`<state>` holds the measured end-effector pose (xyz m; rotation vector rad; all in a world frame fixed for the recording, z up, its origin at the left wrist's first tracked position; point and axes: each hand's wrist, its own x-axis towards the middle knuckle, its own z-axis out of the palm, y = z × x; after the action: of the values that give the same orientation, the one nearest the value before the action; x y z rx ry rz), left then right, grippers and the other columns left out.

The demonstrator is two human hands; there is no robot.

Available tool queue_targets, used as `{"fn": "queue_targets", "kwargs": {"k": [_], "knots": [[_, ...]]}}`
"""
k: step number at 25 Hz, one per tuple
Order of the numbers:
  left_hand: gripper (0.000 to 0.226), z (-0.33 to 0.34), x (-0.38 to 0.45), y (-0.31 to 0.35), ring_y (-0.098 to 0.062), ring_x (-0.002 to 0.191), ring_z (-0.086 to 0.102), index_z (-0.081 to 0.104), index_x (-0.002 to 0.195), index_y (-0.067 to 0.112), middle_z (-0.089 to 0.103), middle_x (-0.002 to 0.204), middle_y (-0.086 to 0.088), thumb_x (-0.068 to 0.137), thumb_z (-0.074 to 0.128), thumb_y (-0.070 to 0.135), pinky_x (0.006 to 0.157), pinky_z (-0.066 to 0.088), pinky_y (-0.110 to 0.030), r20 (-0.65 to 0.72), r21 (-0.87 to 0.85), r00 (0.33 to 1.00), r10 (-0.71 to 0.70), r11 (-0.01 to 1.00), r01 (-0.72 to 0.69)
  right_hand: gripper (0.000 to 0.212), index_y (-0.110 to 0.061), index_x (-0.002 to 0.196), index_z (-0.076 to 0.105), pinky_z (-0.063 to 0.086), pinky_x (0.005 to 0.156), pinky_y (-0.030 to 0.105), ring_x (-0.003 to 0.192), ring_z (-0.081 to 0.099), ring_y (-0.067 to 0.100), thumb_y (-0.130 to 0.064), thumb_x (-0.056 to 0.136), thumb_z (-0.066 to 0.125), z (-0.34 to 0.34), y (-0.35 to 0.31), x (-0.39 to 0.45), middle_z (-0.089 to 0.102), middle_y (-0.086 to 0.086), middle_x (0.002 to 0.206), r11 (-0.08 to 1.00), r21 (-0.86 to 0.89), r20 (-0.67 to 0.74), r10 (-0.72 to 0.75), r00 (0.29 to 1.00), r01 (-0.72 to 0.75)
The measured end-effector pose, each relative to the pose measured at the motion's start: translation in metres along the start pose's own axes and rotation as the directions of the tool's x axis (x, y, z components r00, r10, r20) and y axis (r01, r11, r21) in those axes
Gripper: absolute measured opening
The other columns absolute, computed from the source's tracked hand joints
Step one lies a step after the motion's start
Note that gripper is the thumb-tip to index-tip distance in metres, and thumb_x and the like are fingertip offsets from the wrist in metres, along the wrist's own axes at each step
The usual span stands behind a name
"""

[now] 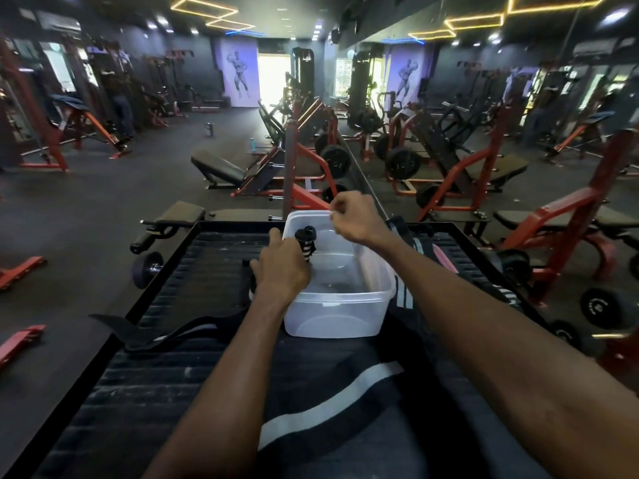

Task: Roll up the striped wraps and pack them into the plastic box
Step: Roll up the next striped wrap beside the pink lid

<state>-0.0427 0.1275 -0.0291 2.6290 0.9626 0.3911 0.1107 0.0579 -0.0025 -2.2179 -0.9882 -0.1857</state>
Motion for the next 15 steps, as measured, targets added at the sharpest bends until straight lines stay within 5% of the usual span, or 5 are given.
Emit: {"fn": "queue_targets", "kwargs": {"k": [3, 6, 9, 12, 15], "knots": [[0.027, -0.010, -0.004, 0.014, -0.047, 0.137, 0.032, 0.063, 0.116, 0.010, 0.039, 0.144, -0.019, 0.091, 0.057, 0.019, 0.112, 0.023, -0.065, 0.007, 0.099, 0.999, -0.040, 0.994, 0.039, 0.017, -0.017, 0.082, 0.073, 0.055, 0.072, 0.031, 0.075, 0.066, 0.015, -0.008, 0.083, 0.058, -0.045, 0.024, -0.023, 0.072, -0.001, 0.082, 0.997, -0.061, -0.160, 0.026, 0.987, -0.036], [0.034, -0.018, -0.004, 0.046, -0.045, 0.141, 0.030, 0.061, 0.126, 0.011, 0.038, 0.150, -0.018, 0.094, 0.050, 0.019, 0.113, 0.019, -0.066, -0.032, 0.030, 0.999, 0.041, 0.999, -0.040, 0.015, -0.018, 0.080, 0.071, 0.055, 0.075, 0.035, 0.078, 0.065, 0.023, -0.018, 0.078, 0.056, -0.079, 0.068, -0.053, 0.071, 0.002, 0.082, 0.966, -0.165, -0.180, 0.167, 0.969, -0.197], [0.032, -0.019, -0.008, 0.083, -0.042, 0.135, 0.042, 0.063, 0.123, 0.010, 0.052, 0.141, -0.016, 0.097, 0.050, 0.021, 0.112, 0.026, -0.065, 0.008, -0.107, 0.990, 0.143, 0.984, -0.142, 0.015, -0.016, 0.080, 0.060, 0.056, 0.073, 0.041, 0.087, 0.066, 0.034, -0.030, 0.078, 0.055, -0.103, 0.109, -0.078, 0.066, 0.008, 0.088, 0.862, -0.421, -0.024, 0.302, 0.953, -0.283], [0.018, -0.006, -0.014, 0.108, -0.039, 0.118, 0.054, 0.066, 0.102, 0.009, 0.065, 0.119, -0.015, 0.094, 0.052, 0.017, 0.105, 0.037, -0.061, 0.097, -0.184, 0.966, 0.239, 0.958, -0.219, 0.036, -0.019, 0.107, 0.059, 0.053, 0.086, 0.043, 0.108, 0.061, 0.038, -0.038, 0.077, 0.058, -0.125, 0.141, -0.093, 0.061, 0.014, 0.115, 0.677, -0.686, 0.145, 0.487, 0.861, -0.267], [0.012, 0.007, -0.020, 0.118, -0.037, 0.105, 0.058, 0.062, 0.084, 0.011, 0.065, 0.103, -0.013, 0.090, 0.052, 0.014, 0.092, 0.042, -0.051, 0.125, -0.209, 0.952, 0.278, 0.946, -0.249, 0.036, -0.017, 0.110, 0.063, 0.057, 0.059, 0.032, 0.085, 0.069, 0.028, -0.028, 0.075, 0.059, -0.144, 0.152, -0.109, 0.068, 0.012, 0.111, 0.653, -0.732, 0.325, 0.583, 0.744, -0.193]]}}
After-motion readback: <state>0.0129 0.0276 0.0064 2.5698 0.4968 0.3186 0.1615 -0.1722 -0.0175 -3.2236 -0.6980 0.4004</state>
